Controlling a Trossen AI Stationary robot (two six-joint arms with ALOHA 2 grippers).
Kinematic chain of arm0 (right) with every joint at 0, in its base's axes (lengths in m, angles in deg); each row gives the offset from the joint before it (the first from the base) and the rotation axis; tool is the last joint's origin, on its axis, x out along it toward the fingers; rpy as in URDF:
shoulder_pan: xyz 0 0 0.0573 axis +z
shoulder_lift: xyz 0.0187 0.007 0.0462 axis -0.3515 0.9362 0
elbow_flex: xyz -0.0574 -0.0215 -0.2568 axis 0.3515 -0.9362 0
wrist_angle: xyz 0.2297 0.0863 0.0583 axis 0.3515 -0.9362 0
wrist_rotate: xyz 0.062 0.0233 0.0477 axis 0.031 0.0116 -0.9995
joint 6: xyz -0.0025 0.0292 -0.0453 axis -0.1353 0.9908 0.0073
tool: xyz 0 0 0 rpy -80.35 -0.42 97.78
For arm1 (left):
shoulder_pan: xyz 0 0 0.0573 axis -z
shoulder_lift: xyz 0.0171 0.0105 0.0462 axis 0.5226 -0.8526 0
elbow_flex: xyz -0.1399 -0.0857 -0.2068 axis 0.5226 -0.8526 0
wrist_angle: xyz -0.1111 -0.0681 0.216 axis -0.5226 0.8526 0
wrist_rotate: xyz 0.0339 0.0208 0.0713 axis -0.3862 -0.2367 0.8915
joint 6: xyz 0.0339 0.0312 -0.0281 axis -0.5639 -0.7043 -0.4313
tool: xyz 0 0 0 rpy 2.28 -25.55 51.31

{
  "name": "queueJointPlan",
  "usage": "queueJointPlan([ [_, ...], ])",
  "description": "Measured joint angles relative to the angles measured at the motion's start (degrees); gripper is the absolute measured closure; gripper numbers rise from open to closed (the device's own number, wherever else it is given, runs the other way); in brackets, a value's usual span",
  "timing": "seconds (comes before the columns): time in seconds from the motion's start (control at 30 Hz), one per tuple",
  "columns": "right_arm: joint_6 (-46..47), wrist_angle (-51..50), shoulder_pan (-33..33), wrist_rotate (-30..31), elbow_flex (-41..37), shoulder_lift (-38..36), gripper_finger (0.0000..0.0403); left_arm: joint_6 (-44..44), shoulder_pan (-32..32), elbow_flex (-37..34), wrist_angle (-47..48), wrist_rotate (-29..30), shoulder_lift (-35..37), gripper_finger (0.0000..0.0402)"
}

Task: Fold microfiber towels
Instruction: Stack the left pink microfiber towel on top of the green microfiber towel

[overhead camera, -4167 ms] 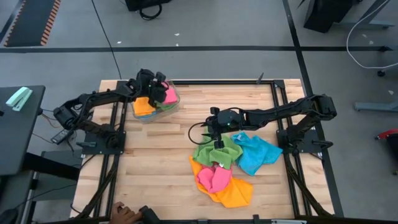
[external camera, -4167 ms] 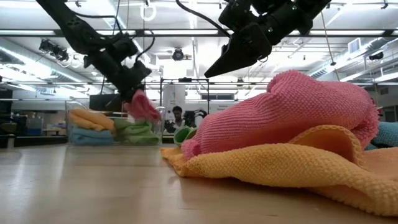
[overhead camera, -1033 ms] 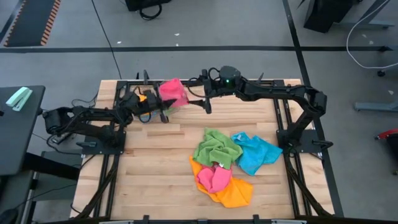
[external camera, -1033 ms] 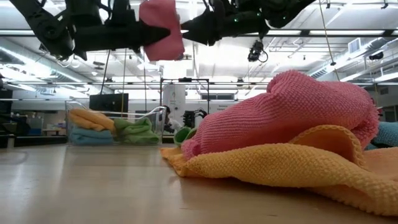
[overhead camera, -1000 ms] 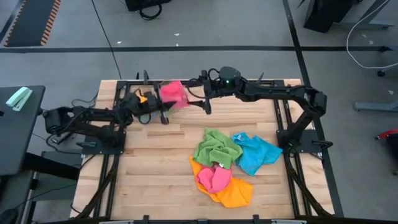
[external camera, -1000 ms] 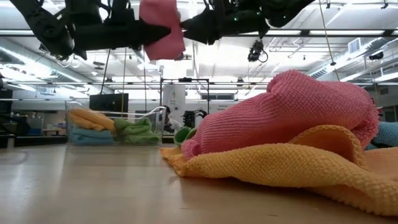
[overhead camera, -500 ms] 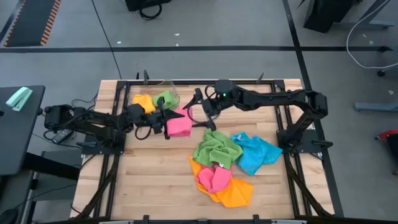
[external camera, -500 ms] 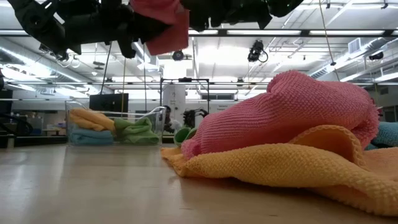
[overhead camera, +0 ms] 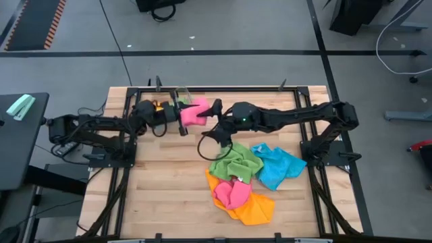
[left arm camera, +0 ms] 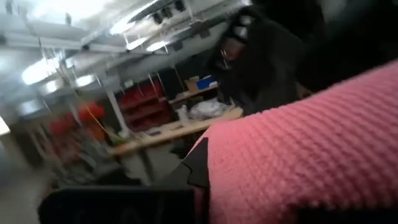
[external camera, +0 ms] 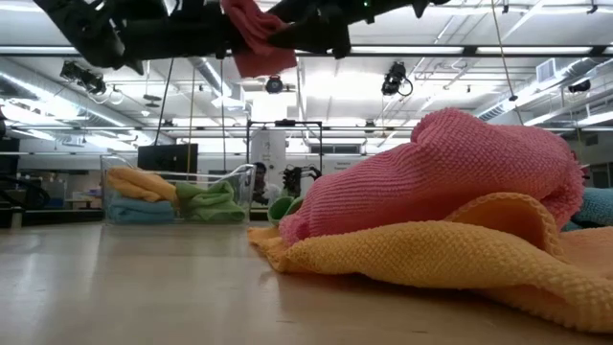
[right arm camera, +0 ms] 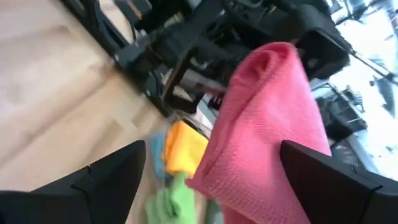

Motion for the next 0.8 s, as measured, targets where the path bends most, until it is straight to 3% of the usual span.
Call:
queueJointPlan([
  [0.2,-5.6,3.3,-0.7,5.8,0.0,-0.5,0.0022,16.8,-1.9,2.9,4.0,0.1,0.0,0.0387],
  [0.4,-6.1,5.9,-2.2,6.0,0.5,-2.1,0.0022,26.8,-1.9,4.2,6.2,0.0,0.0,0.0358],
  [0.53,-5.2,6.4,-3.3,4.6,1.1,-2.3,0.0022,30.3,-1.9,4.2,6.3,0.1,0.0,0.0352],
  [0.8,-7.8,4.8,-3.3,4.6,1.1,-2.3,0.0022,35.9,-1.9,4.2,5.6,0.1,0.0,0.0383],
])
